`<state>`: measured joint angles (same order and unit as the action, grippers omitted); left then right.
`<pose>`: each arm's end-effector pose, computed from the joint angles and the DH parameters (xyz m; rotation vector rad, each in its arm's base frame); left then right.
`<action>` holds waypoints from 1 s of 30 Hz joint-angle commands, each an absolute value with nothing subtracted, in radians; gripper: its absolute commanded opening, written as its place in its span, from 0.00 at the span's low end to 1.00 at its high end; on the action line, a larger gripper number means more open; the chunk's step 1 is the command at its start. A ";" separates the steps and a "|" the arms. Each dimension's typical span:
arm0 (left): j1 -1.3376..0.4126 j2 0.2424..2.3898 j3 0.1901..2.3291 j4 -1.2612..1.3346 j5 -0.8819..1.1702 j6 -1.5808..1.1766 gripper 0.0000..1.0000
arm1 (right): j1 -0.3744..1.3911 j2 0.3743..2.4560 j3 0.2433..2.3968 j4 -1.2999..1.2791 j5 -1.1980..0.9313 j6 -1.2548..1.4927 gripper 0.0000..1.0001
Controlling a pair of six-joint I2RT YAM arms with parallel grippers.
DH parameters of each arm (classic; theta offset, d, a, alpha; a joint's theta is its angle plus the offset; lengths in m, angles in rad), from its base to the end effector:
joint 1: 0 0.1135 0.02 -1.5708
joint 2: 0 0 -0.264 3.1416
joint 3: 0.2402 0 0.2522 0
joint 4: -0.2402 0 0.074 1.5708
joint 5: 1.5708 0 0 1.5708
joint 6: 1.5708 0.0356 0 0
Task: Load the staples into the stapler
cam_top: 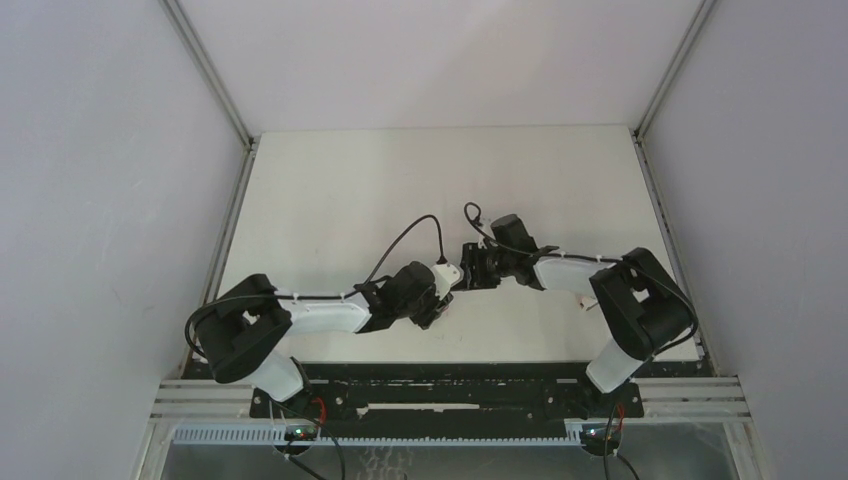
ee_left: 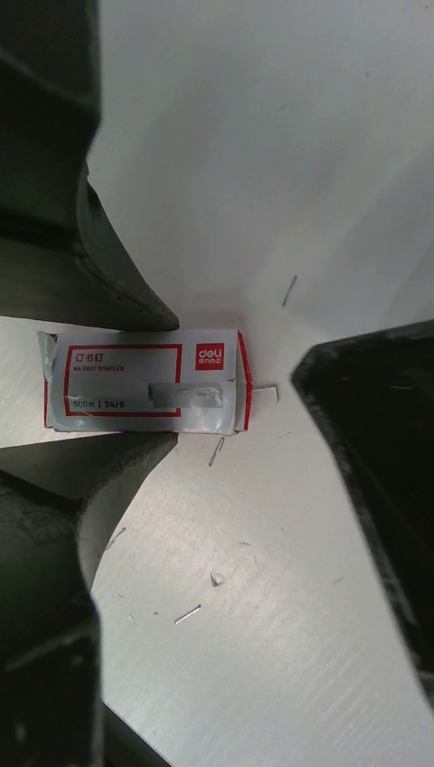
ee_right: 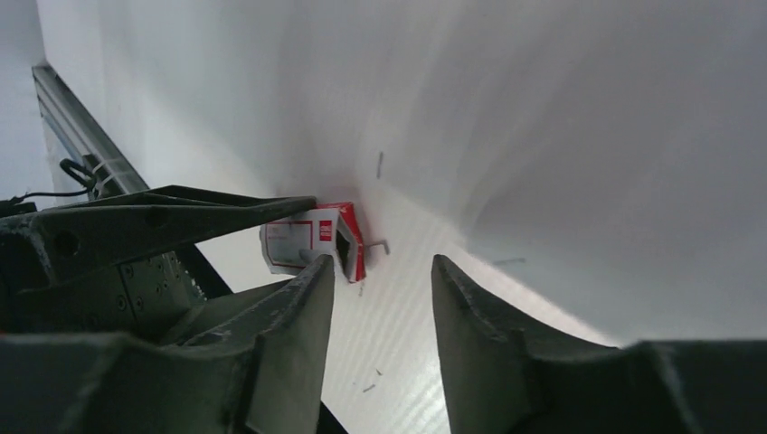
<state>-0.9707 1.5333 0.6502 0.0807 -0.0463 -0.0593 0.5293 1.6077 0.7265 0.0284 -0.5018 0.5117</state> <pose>0.1641 -0.2368 0.1473 1.0431 2.1797 -0.4325 0.2512 0.1668 0.1473 -0.2691 2.5610 1.0483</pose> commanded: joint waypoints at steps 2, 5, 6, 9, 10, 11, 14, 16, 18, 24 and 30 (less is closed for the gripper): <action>-0.974 1.531 0.653 0.101 -0.038 -0.031 0.47 | 0.554 1.652 0.777 0.113 -0.582 0.529 0.40; -0.974 1.531 0.653 0.100 -0.038 -0.029 0.47 | 0.555 1.671 0.778 0.117 -0.605 0.528 0.37; -0.974 1.533 0.655 0.100 -0.037 -0.029 0.47 | 0.555 1.676 0.780 0.120 -0.613 0.528 0.36; -0.974 1.533 0.655 0.101 -0.035 -0.028 0.47 | 0.558 1.693 0.781 0.128 -0.639 0.528 0.34; -0.974 1.532 0.655 0.100 -0.035 -0.028 0.47 | 0.560 1.699 0.783 0.127 -0.641 0.527 0.34; -0.974 1.532 0.655 0.101 -0.036 -0.028 0.47 | 0.561 1.705 0.786 0.126 -0.639 0.528 0.33; -0.974 1.533 0.655 0.101 -0.036 -0.026 0.48 | 0.564 1.723 0.792 0.125 -0.648 0.527 0.31; -0.974 1.533 0.655 0.101 -0.033 -0.026 0.48 | 0.565 1.728 0.792 0.127 -0.648 0.529 0.30; -0.975 1.533 0.655 0.101 -0.033 -0.026 0.48 | 0.566 1.730 0.792 0.127 -0.642 0.531 0.28; -0.977 1.534 0.655 0.103 -0.032 -0.025 0.48 | 0.566 1.745 0.797 0.127 -0.648 0.530 0.26; -0.977 1.533 0.655 0.103 -0.030 -0.025 0.48 | 0.572 1.763 0.807 0.122 -0.655 0.530 0.23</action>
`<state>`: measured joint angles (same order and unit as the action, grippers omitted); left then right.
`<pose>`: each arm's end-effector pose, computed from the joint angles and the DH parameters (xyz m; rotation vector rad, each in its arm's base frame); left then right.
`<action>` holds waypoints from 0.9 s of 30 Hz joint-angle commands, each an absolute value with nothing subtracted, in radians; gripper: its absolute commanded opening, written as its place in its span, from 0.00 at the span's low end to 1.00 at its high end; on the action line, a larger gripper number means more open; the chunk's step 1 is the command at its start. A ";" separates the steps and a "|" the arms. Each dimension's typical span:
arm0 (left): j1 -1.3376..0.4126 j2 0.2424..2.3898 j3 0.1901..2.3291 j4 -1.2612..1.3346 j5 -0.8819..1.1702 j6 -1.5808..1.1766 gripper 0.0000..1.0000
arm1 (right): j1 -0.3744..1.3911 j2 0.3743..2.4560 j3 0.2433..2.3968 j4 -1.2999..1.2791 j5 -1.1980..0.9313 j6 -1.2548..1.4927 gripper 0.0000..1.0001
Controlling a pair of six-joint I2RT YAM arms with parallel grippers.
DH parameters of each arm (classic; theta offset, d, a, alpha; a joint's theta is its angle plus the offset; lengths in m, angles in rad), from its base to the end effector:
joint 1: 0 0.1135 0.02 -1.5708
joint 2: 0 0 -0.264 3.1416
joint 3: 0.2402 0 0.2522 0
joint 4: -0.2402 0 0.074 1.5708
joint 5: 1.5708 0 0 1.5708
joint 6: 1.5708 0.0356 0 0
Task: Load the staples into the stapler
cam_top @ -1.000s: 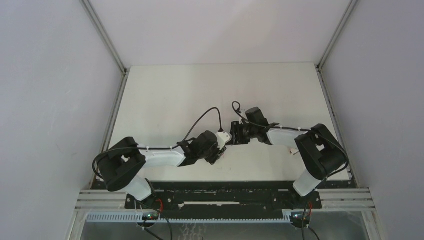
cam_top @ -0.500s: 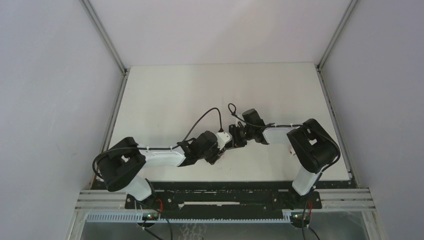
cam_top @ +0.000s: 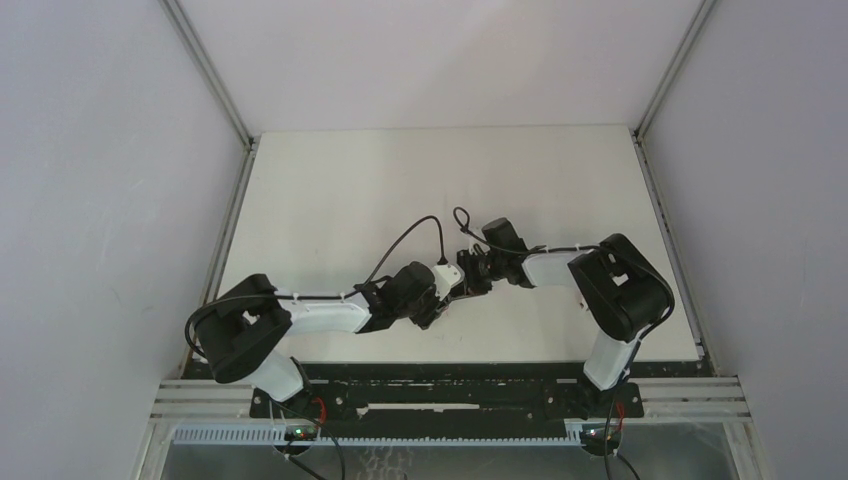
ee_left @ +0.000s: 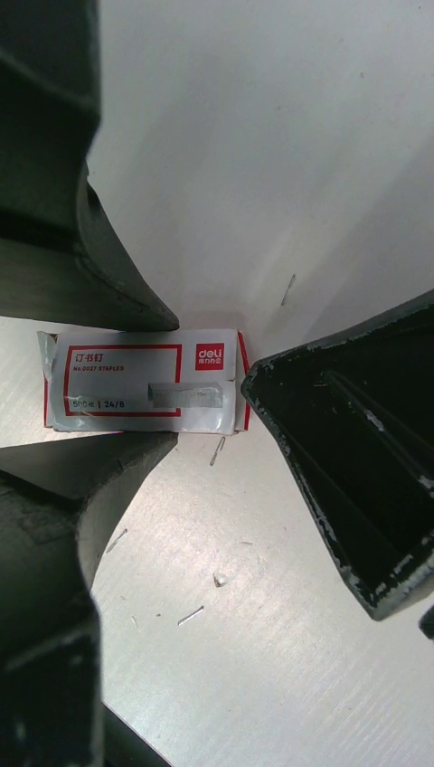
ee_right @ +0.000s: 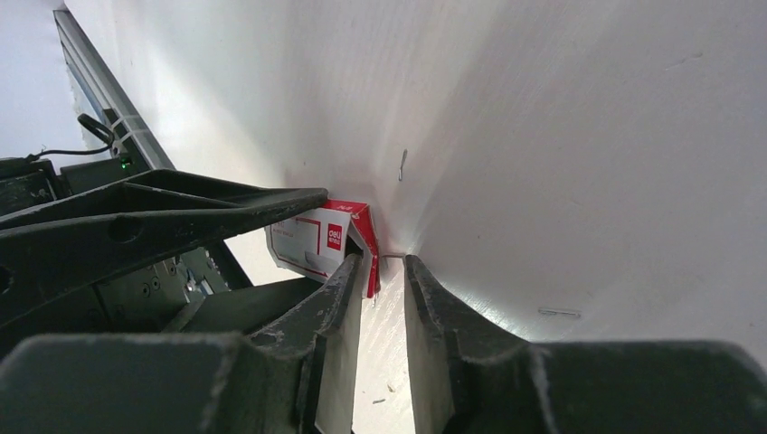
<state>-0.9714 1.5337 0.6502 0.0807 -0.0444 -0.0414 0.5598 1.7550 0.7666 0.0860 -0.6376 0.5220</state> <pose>0.1638 -0.2370 0.1472 1.0638 2.1688 -0.4265 0.2572 0.1862 0.1209 -0.3510 2.6234 1.2141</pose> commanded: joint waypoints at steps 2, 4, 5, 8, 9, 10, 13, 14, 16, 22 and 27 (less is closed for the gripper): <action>-0.978 1.533 0.655 0.102 -0.031 -0.023 0.48 | 0.574 1.764 0.807 0.121 -0.653 0.529 0.23; -0.978 1.533 0.655 0.103 -0.031 -0.023 0.48 | 0.574 1.767 0.808 0.120 -0.652 0.528 0.22; -0.979 1.534 0.655 0.103 -0.031 -0.023 0.48 | 0.574 1.768 0.809 0.118 -0.654 0.528 0.22; -0.979 1.536 0.657 0.103 -0.030 -0.023 0.48 | 0.575 1.773 0.811 0.118 -0.666 0.525 0.22; -0.979 1.536 0.657 0.102 -0.031 -0.022 0.47 | 0.575 1.776 0.812 0.118 -0.670 0.526 0.22; -0.979 1.536 0.657 0.102 -0.031 -0.022 0.47 | 0.576 1.778 0.814 0.117 -0.674 0.526 0.22; -0.980 1.536 0.657 0.102 -0.032 -0.021 0.47 | 0.579 1.791 0.822 0.112 -0.687 0.523 0.22; -0.980 1.536 0.657 0.102 -0.033 -0.021 0.47 | 0.582 1.795 0.825 0.111 -0.690 0.521 0.22; -0.980 1.536 0.657 0.102 -0.034 -0.021 0.47 | 0.589 1.803 0.830 0.105 -0.692 0.517 0.22; -0.982 1.539 0.659 0.100 -0.037 -0.019 0.47 | 0.600 1.822 0.846 0.099 -0.716 0.511 0.20; -0.982 1.537 0.658 0.100 -0.042 -0.019 0.47 | 0.602 1.823 0.849 0.092 -0.712 0.503 0.05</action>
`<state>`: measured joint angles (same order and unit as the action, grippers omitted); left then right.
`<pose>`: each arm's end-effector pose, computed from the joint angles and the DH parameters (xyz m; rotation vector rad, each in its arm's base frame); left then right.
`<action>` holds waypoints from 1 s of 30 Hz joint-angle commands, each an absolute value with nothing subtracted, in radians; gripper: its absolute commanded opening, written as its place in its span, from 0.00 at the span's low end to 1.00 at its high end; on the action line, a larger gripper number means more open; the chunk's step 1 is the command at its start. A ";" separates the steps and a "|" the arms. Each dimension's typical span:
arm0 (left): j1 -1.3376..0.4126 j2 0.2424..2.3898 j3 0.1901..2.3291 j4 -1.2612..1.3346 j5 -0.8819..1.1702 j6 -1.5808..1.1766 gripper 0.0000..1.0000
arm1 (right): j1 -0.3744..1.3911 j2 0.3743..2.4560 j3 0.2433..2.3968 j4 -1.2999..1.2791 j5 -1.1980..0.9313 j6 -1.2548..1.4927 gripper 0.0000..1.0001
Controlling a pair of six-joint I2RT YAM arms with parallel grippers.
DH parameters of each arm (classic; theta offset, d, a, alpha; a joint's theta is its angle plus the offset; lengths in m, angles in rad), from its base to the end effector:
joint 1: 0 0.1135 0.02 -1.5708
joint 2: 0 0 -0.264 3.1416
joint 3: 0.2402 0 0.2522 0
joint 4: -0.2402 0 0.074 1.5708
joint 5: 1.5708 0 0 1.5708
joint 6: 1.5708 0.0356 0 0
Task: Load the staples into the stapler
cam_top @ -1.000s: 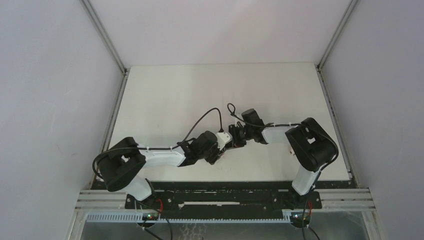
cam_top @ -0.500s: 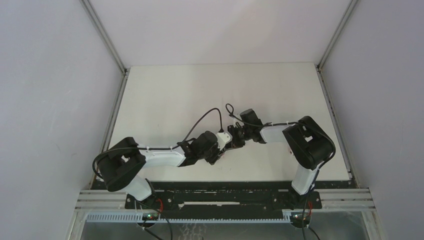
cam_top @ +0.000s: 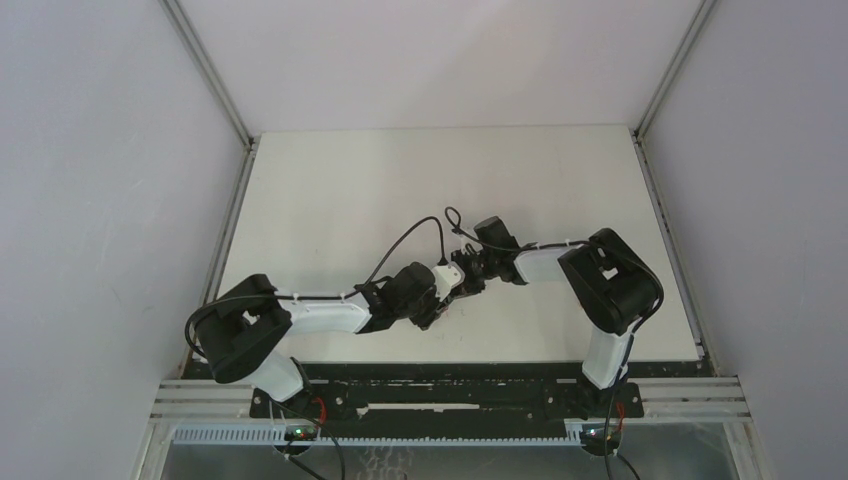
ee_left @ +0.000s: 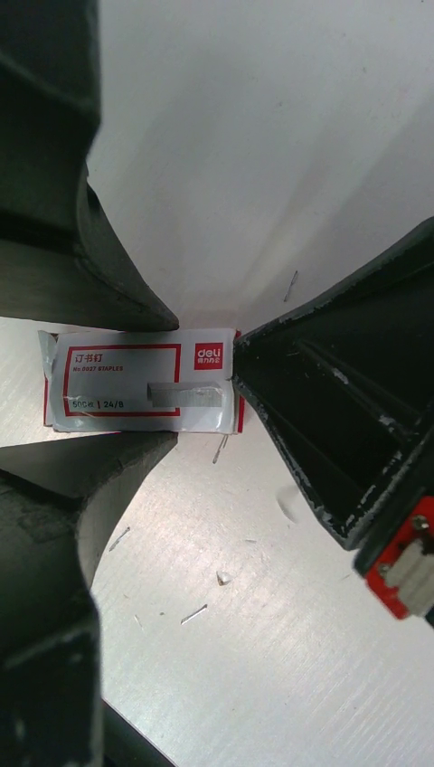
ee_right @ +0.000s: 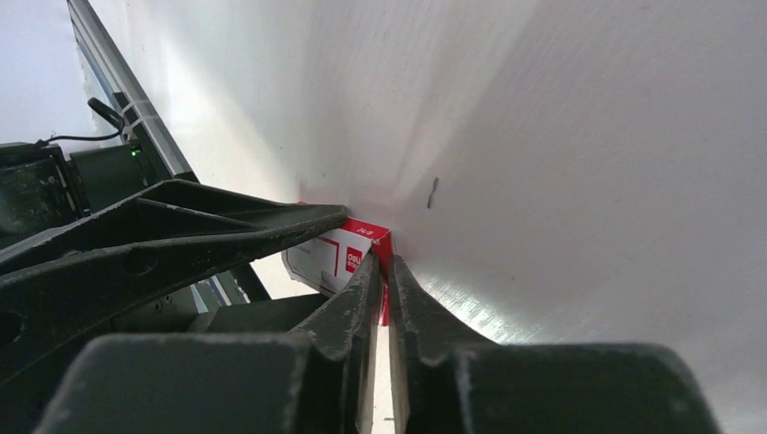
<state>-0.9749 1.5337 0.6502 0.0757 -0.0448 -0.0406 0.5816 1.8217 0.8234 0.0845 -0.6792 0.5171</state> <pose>0.1628 -0.2372 0.1468 1.0707 2.1710 -0.4247 0.2641 0.2004 0.1153 -0.4038 2.6346 1.2683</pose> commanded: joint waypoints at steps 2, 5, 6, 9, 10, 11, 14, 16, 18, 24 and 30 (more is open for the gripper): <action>-0.983 1.536 0.657 0.100 -0.047 -0.018 0.47 | 0.602 1.818 0.849 0.082 -0.691 0.501 0.00; -0.982 1.532 0.655 0.099 -0.052 -0.017 0.47 | 0.598 1.801 0.848 0.063 -0.652 0.490 0.00; -0.983 1.530 0.654 0.099 -0.053 -0.017 0.47 | 0.596 1.794 0.846 0.057 -0.639 0.483 0.00; -0.983 1.526 0.653 0.099 -0.058 -0.015 0.47 | 0.589 1.768 0.834 0.051 -0.604 0.475 0.00; -0.983 1.525 0.652 0.101 -0.058 -0.014 0.47 | 0.584 1.758 0.828 0.051 -0.594 0.475 0.00; -0.983 1.524 0.652 0.101 -0.058 -0.014 0.47 | 0.580 1.750 0.822 0.052 -0.584 0.473 0.00; -0.983 1.521 0.650 0.101 -0.058 -0.014 0.47 | 0.560 1.724 0.803 0.055 -0.564 0.471 0.00; -0.983 1.522 0.650 0.101 -0.059 -0.012 0.47 | 0.546 1.715 0.794 0.058 -0.562 0.471 0.00; -0.983 1.519 0.649 0.102 -0.059 -0.012 0.47 | 0.535 1.710 0.788 0.056 -0.562 0.468 0.00; -0.983 1.515 0.646 0.104 -0.085 -0.016 0.47 | 0.514 1.700 0.784 0.046 -0.583 0.455 0.00; -0.983 1.445 0.628 0.129 -0.133 -0.081 0.82 | 0.494 1.643 0.769 0.030 -0.590 0.466 0.09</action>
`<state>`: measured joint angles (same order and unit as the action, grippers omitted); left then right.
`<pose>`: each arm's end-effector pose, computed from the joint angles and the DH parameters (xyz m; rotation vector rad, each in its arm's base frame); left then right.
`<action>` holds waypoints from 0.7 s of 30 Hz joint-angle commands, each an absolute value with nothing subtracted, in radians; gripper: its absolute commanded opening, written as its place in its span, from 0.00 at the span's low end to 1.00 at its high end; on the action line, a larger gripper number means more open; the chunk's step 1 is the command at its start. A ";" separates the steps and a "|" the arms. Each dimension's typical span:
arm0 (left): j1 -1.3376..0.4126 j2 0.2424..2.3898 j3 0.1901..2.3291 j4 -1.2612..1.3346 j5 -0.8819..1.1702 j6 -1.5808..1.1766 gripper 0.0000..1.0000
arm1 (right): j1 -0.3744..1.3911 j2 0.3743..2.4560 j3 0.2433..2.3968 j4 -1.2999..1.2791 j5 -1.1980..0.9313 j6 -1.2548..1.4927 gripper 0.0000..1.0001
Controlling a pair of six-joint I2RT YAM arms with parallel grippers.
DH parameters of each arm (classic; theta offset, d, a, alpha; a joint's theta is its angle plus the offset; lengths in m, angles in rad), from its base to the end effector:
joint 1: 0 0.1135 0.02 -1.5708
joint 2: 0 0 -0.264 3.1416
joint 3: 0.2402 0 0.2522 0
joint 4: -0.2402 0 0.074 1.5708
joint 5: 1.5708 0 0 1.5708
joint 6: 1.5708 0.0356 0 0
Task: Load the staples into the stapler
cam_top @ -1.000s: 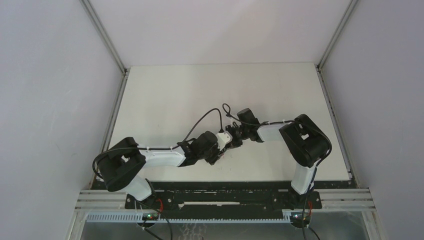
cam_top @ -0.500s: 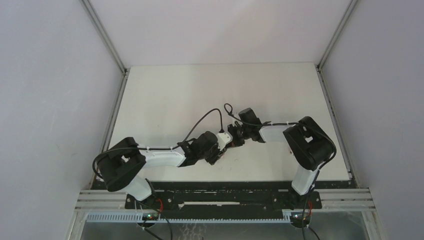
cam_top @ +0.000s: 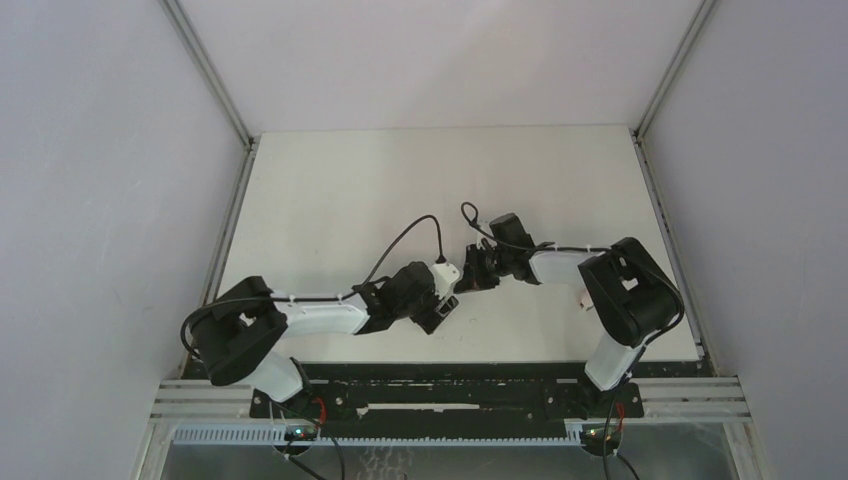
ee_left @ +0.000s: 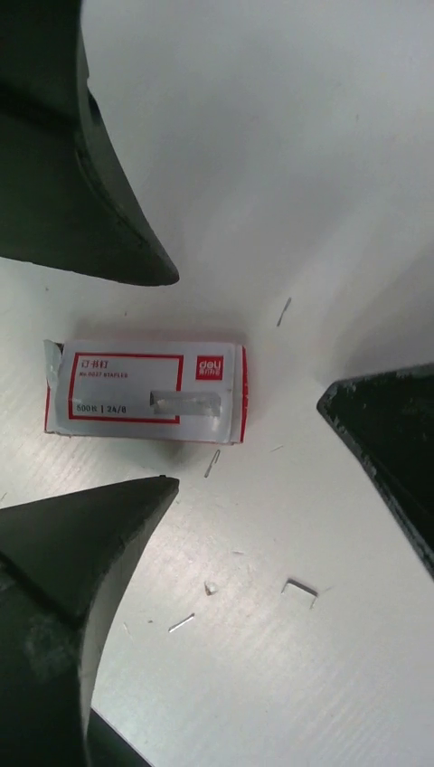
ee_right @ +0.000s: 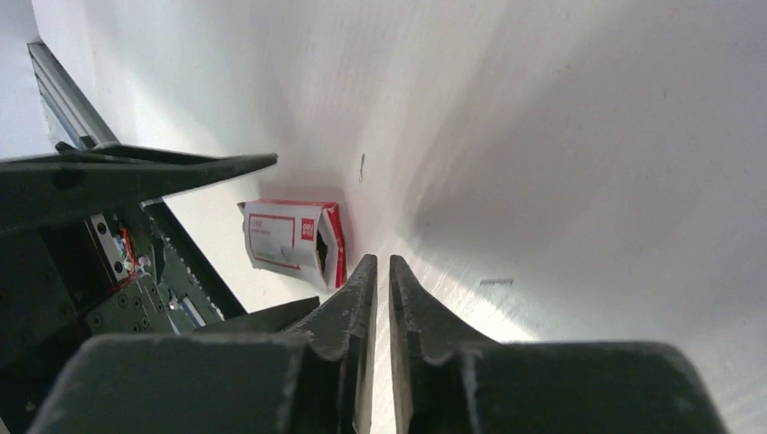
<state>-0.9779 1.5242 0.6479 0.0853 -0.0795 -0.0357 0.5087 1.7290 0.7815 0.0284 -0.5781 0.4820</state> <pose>0.1630 -0.2369 0.1495 1.0518 2.1511 -0.3943 0.2667 0.1710 0.1278 -0.2983 2.6174 1.1068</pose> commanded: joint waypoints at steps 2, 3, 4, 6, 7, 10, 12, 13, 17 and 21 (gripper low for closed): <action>-0.983 1.389 0.618 0.128 -0.201 -0.155 0.85 | 0.490 1.614 0.762 0.026 -0.578 0.460 0.15; -0.983 1.354 0.611 0.120 -0.243 -0.202 0.85 | 0.489 1.599 0.758 0.023 -0.568 0.454 0.18; -0.983 1.316 0.605 0.103 -0.276 -0.252 0.86 | 0.491 1.588 0.754 0.020 -0.559 0.451 0.22; -0.981 1.240 0.593 0.057 -0.332 -0.377 0.87 | 0.498 1.579 0.752 0.019 -0.552 0.440 0.27; -0.977 1.204 0.587 0.028 -0.343 -0.439 0.86 | 0.509 1.580 0.752 0.020 -0.549 0.433 0.29; -0.952 1.120 0.555 -0.060 -0.322 -0.617 0.82 | 0.540 1.586 0.752 0.026 -0.529 0.419 0.35; -0.915 1.077 0.510 -0.079 -0.246 -0.726 0.78 | 0.555 1.595 0.752 0.040 -0.529 0.425 0.39; -0.892 1.056 0.483 -0.072 -0.195 -0.778 0.76 | 0.560 1.600 0.752 0.050 -0.530 0.429 0.41; -0.853 1.000 0.376 0.006 -0.077 -0.931 0.70 | 0.580 1.620 0.757 0.069 -0.540 0.443 0.45; -0.834 0.990 0.325 0.052 -0.050 -1.006 0.65 | 0.600 1.637 0.758 0.077 -0.536 0.456 0.45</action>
<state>-0.8543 1.0161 0.3687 -0.0212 -0.1341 -0.8425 0.5800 1.6249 0.7517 0.0227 -0.5407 0.4530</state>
